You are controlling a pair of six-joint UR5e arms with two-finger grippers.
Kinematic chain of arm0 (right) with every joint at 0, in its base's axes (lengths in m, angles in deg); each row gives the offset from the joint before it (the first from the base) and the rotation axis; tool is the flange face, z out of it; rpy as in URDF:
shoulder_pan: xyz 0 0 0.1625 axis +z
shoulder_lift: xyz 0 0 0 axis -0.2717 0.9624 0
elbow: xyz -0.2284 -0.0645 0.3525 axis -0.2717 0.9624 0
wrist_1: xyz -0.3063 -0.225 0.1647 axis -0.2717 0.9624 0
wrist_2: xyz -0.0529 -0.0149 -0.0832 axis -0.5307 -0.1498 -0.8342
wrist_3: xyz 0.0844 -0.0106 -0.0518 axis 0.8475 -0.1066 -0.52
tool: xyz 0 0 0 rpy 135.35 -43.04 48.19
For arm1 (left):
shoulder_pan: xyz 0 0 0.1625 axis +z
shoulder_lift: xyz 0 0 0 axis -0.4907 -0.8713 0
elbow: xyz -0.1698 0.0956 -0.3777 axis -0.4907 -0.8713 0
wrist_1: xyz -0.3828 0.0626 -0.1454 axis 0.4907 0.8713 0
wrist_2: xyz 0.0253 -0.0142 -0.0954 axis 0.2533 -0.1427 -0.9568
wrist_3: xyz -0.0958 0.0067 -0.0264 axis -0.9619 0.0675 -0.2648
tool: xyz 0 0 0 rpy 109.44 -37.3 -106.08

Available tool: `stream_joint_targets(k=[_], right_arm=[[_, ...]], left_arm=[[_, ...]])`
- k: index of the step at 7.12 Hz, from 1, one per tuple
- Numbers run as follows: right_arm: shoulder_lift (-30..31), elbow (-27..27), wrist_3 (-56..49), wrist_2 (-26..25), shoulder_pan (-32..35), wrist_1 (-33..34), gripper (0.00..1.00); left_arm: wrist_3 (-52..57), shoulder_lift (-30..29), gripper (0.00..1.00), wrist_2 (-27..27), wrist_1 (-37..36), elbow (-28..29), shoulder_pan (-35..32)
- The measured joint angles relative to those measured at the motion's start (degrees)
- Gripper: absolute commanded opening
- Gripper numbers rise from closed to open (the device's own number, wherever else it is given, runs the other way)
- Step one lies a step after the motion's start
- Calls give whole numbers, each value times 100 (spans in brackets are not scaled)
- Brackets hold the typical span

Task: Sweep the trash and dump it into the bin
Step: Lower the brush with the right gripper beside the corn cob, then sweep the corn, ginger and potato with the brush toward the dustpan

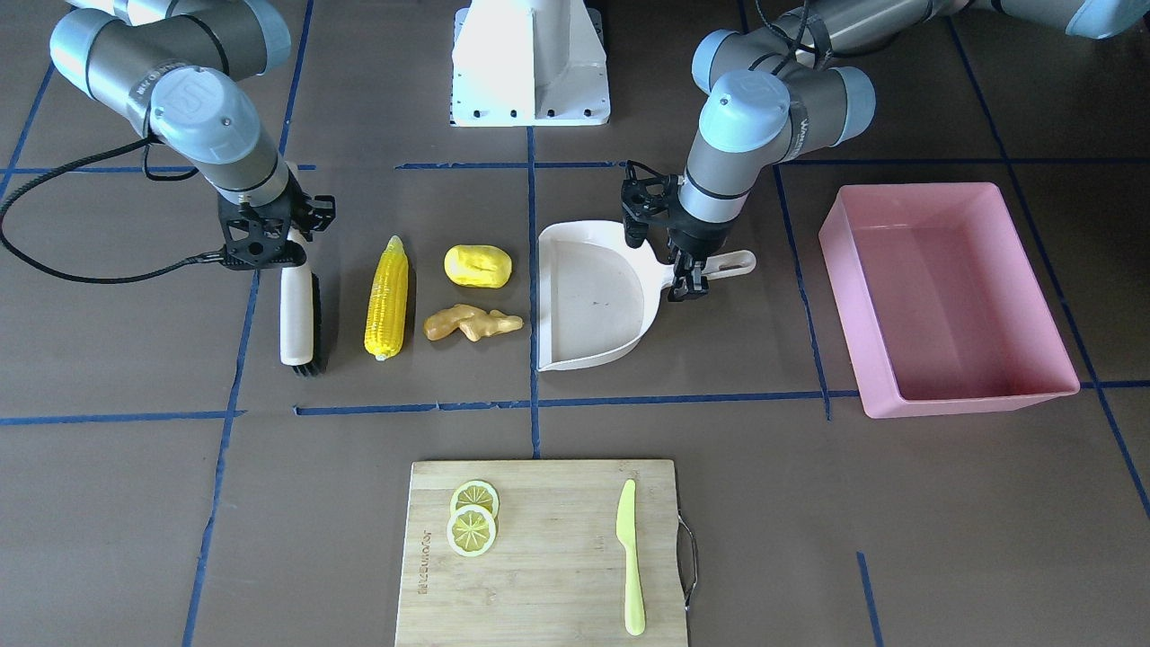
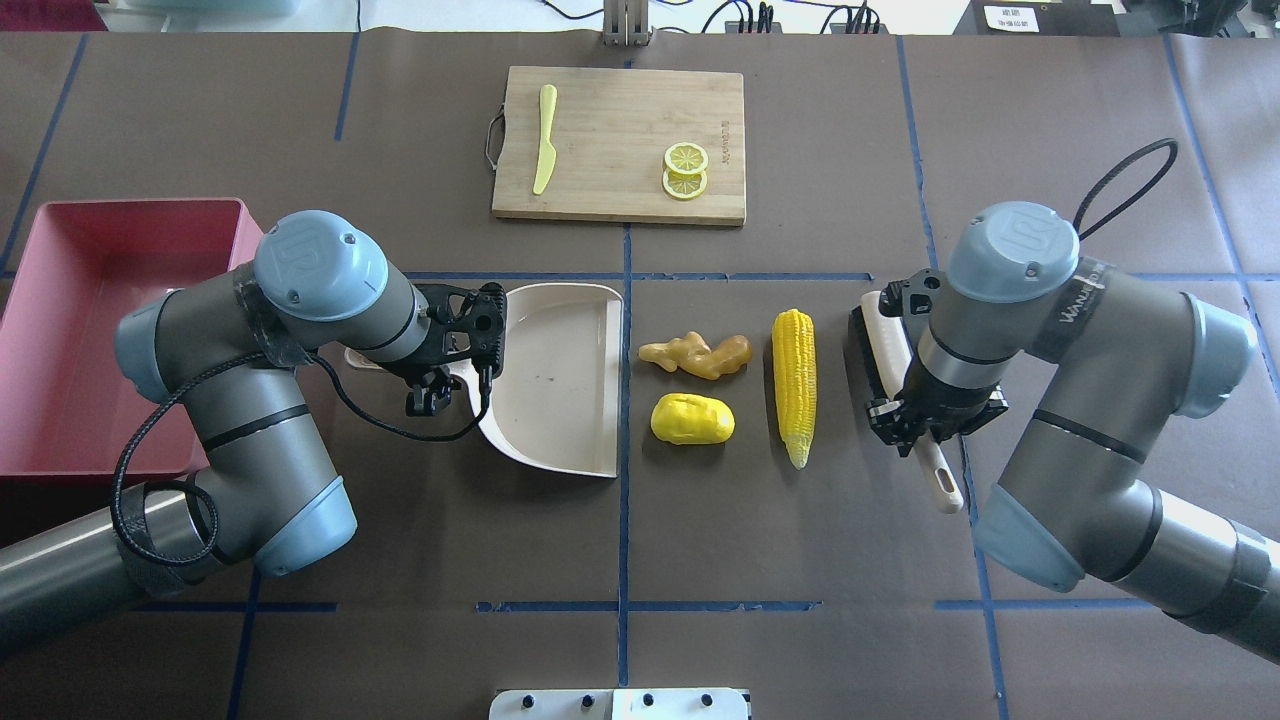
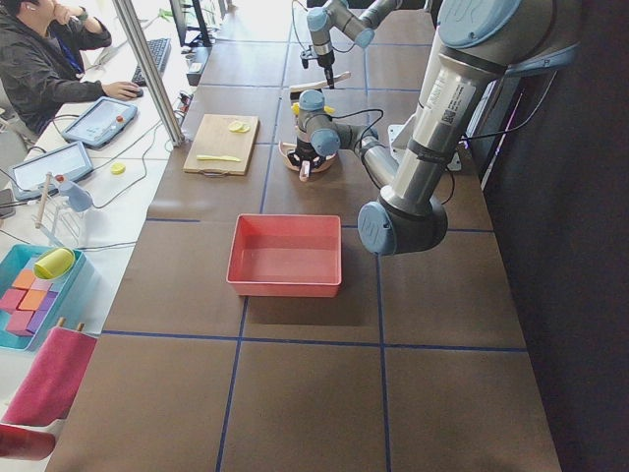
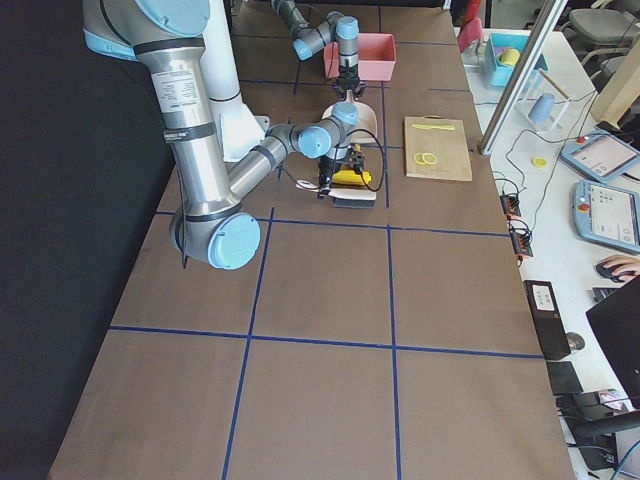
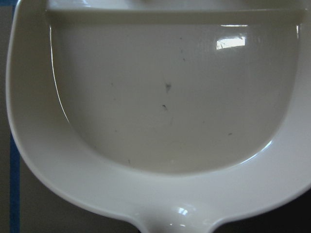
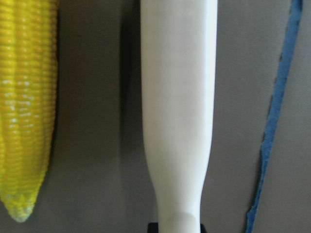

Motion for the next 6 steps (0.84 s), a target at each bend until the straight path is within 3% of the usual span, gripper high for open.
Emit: stream_joint_targets(k=[6], right_arm=[[-730, 253, 895, -28, -393, 51, 0]], left_arm=[[0, 11, 0, -2, -7, -13, -9]])
